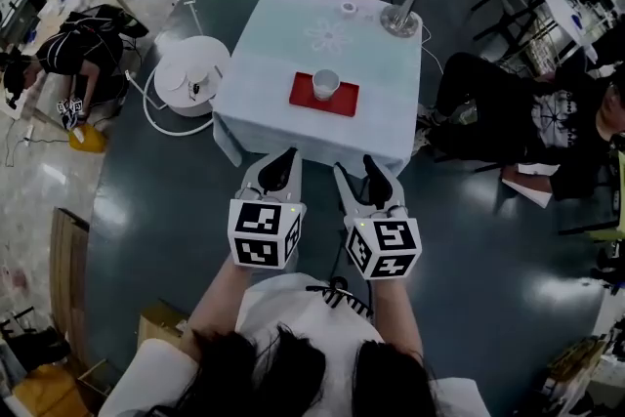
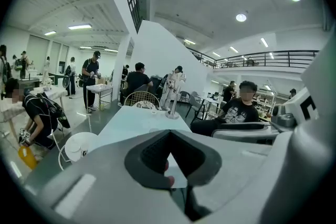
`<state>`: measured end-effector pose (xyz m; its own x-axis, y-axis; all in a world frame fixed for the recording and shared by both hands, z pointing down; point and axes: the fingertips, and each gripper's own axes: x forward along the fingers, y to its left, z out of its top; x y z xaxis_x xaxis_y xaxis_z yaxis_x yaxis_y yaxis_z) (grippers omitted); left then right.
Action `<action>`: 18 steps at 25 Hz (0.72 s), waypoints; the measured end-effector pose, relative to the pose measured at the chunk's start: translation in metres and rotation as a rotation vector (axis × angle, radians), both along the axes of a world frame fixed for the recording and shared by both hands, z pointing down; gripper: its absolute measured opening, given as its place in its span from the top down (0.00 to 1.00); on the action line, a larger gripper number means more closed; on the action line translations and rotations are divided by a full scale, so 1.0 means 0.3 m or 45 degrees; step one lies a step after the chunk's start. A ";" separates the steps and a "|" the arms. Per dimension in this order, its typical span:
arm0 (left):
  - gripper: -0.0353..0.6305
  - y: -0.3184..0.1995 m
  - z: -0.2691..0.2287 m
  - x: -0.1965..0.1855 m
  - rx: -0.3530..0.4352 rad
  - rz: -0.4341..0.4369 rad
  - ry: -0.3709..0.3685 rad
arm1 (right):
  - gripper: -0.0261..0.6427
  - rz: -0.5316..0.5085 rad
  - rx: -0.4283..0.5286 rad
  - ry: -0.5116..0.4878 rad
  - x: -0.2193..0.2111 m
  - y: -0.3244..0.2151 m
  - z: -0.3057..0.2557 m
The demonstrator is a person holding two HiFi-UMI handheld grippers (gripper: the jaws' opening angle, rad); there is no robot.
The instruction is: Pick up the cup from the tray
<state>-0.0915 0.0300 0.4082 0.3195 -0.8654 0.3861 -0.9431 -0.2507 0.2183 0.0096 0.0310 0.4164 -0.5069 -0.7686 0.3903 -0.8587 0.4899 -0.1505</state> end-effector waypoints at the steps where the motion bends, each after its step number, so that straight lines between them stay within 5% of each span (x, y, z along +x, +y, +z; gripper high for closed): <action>1: 0.95 -0.029 0.005 -0.015 -0.005 0.007 -0.001 | 0.60 0.005 0.001 0.003 -0.016 -0.027 0.003; 18: 0.95 -0.304 0.054 -0.184 -0.039 0.082 -0.012 | 0.46 0.103 0.026 -0.017 -0.154 -0.274 0.046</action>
